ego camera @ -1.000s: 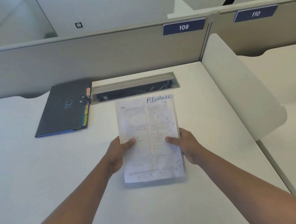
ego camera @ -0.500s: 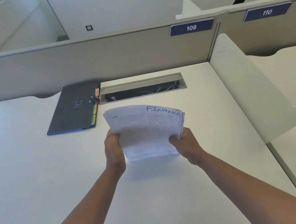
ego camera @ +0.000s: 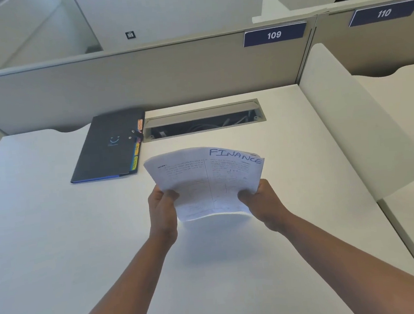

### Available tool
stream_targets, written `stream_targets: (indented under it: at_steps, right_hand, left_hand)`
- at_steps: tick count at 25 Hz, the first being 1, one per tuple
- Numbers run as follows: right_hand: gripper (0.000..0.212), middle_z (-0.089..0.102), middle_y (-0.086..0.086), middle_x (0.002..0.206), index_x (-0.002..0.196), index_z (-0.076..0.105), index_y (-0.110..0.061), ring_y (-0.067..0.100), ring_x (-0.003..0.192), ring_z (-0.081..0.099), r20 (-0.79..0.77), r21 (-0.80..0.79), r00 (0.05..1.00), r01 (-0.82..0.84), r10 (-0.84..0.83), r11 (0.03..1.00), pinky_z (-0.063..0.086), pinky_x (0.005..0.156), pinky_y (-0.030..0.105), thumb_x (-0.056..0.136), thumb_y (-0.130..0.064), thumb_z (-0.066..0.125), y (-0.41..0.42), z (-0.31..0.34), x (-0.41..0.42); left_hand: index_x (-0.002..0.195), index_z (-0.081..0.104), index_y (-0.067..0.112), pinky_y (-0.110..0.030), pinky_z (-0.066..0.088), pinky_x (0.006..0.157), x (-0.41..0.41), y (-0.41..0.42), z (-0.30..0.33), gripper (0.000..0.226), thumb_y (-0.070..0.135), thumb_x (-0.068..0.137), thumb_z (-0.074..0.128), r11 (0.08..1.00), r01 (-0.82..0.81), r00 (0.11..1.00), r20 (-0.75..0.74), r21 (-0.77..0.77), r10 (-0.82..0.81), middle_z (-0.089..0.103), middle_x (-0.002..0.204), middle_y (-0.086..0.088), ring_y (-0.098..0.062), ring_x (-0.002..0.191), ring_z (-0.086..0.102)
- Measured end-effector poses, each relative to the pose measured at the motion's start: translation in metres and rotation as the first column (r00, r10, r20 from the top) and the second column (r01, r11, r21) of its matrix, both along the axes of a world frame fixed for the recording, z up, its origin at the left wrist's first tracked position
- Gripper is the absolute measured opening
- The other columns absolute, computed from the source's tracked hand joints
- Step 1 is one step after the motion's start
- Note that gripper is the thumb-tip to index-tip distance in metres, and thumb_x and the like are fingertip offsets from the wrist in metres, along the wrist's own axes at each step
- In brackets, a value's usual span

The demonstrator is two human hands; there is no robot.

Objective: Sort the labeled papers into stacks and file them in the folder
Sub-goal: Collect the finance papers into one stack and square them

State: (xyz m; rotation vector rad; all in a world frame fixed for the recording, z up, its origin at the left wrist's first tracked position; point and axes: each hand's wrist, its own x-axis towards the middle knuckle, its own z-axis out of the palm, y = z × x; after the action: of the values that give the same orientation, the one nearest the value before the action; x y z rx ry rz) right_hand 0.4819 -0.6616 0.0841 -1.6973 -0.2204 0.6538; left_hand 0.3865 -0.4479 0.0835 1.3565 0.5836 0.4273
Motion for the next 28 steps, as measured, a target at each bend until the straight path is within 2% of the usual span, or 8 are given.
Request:
stream_targets:
  at_steps: [6, 8, 10, 14, 18, 21, 25, 28]
  right_hand:
    - [0.024, 0.047, 0.014, 0.081, 0.103, 0.054, 0.014, 0.023, 0.082, 0.041, -0.055, -0.060, 0.998, -0.023, 0.020, 0.998, 0.032, 0.072, 0.039, 0.084, 0.002, 0.044, -0.003, -0.013, -0.002]
    - [0.025, 0.058, 0.010, 0.085, 0.104, 0.059, 0.012, 0.024, 0.081, 0.048, -0.067, -0.069, 0.997, -0.053, 0.049, 0.996, 0.036, 0.073, 0.039, 0.086, 0.004, 0.044, -0.003, -0.013, 0.002]
    - [0.029, 0.076, 0.008, 0.098, 0.108, 0.071, 0.000, 0.024, 0.085, 0.067, -0.080, -0.017, 0.994, -0.070, 0.068, 0.997, 0.053, 0.076, 0.039, 0.089, 0.006, 0.049, -0.006, -0.006, 0.007]
    - [0.026, 0.078, 0.012, 0.112, 0.116, 0.072, -0.005, 0.027, 0.098, 0.074, -0.194, 0.180, 0.980, -0.014, 0.050, 0.983, 0.060, 0.083, 0.037, 0.092, 0.002, 0.068, -0.023, -0.002, 0.022]
    - [0.019, 0.075, 0.003, 0.109, 0.096, 0.077, -0.021, 0.019, 0.098, 0.065, -0.391, 0.253, 0.920, 0.080, 0.027, 0.964, 0.050, 0.087, 0.030, 0.084, -0.006, 0.075, -0.026, -0.009, 0.009]
    - [0.034, 0.074, 0.005, 0.125, 0.122, 0.069, -0.012, 0.021, 0.110, 0.072, -0.492, 0.403, 0.869, 0.163, 0.063, 0.901, 0.058, 0.093, 0.031, 0.089, -0.005, 0.071, -0.005, -0.013, -0.011]
    - [0.029, 0.074, 0.009, 0.125, 0.128, 0.065, -0.006, 0.026, 0.114, 0.072, -0.483, 0.409, 0.873, 0.290, -0.064, 0.865, 0.062, 0.086, 0.034, 0.101, 0.002, 0.057, 0.014, -0.009, -0.019]
    - [0.025, 0.076, 0.010, 0.122, 0.123, 0.068, -0.006, 0.029, 0.114, 0.071, -0.367, 0.318, 0.922, 0.246, -0.121, 0.915, 0.059, 0.095, 0.043, 0.101, 0.002, 0.056, 0.008, -0.003, -0.009]
  left_hand:
    - [0.099, 0.078, 0.032, -0.023, 0.059, 0.073, -0.009, 0.004, -0.015, 0.025, 0.016, 0.085, 0.066, 0.987, 0.161, 0.980, -0.121, 0.027, -0.157, 0.080, 0.102, 0.008, -0.008, 0.092, 0.075]
    - [0.108, 0.077, 0.029, -0.027, 0.059, 0.081, -0.010, 0.009, -0.015, 0.019, 0.015, 0.096, 0.070, 0.979, 0.191, 0.970, -0.167, 0.073, -0.177, 0.081, 0.109, 0.006, -0.012, 0.099, 0.076]
    - [0.108, 0.077, 0.025, -0.027, 0.059, 0.082, -0.009, 0.015, -0.012, 0.019, 0.011, 0.101, 0.066, 0.986, 0.151, 0.974, -0.185, 0.077, -0.135, 0.081, 0.109, 0.005, -0.016, 0.102, 0.077]
    - [0.114, 0.074, 0.019, -0.045, 0.059, 0.092, -0.007, 0.020, -0.004, 0.021, 0.006, 0.101, 0.064, 0.993, -0.011, 0.987, -0.161, -0.121, -0.009, 0.080, 0.114, -0.002, -0.027, 0.111, 0.074]
    - [0.126, 0.067, 0.026, -0.050, 0.057, 0.096, -0.005, 0.015, 0.002, 0.035, 0.001, 0.102, 0.058, 0.916, -0.062, 0.998, -0.026, -0.397, 0.056, 0.075, 0.128, -0.002, -0.023, 0.116, 0.072]
    - [0.128, 0.066, 0.027, -0.048, 0.057, 0.096, -0.001, 0.003, 0.003, 0.039, -0.001, 0.103, 0.055, 0.874, -0.060, 0.996, 0.028, -0.482, 0.084, 0.075, 0.129, -0.001, -0.019, 0.115, 0.073]
    - [0.127, 0.066, 0.027, -0.045, 0.059, 0.093, 0.004, -0.009, 0.005, 0.039, -0.001, 0.103, 0.054, 0.852, -0.046, 0.996, 0.045, -0.521, 0.082, 0.076, 0.128, 0.000, -0.018, 0.115, 0.073]
    - [0.122, 0.068, 0.027, -0.040, 0.061, 0.086, 0.004, -0.005, 0.005, 0.037, -0.002, 0.103, 0.054, 0.837, -0.125, 0.991, -0.032, -0.532, 0.128, 0.076, 0.125, -0.004, -0.021, 0.110, 0.075]
